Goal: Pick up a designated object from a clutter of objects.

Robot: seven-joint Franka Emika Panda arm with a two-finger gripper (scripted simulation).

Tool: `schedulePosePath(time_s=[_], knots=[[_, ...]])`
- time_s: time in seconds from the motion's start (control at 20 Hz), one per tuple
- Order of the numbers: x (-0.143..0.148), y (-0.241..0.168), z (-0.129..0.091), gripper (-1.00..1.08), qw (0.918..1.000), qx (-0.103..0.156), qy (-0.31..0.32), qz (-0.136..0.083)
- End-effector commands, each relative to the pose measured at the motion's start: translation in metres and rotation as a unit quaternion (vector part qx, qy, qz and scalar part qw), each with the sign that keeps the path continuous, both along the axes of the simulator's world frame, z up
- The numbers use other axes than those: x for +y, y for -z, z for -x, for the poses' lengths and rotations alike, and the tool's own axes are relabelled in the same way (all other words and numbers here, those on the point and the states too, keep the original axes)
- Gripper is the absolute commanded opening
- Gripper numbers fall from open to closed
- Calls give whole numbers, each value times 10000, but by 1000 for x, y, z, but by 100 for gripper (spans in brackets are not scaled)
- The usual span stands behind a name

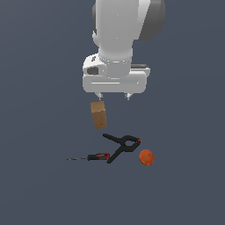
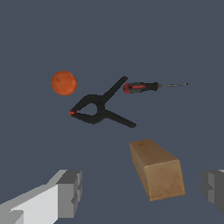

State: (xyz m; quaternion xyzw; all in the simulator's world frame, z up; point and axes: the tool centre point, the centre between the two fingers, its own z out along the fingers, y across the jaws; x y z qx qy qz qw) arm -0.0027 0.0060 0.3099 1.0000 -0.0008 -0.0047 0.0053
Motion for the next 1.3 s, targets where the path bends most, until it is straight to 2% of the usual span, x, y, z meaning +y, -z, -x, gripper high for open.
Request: schedulePosePath(time_s=[0.0, 0.7, 1.25], knots=[[0, 0, 0, 100, 10000, 0, 0, 0], [7, -2, 0, 100, 9998, 24, -171, -63], [-21, 33, 17, 100, 9993, 5, -365, -60]])
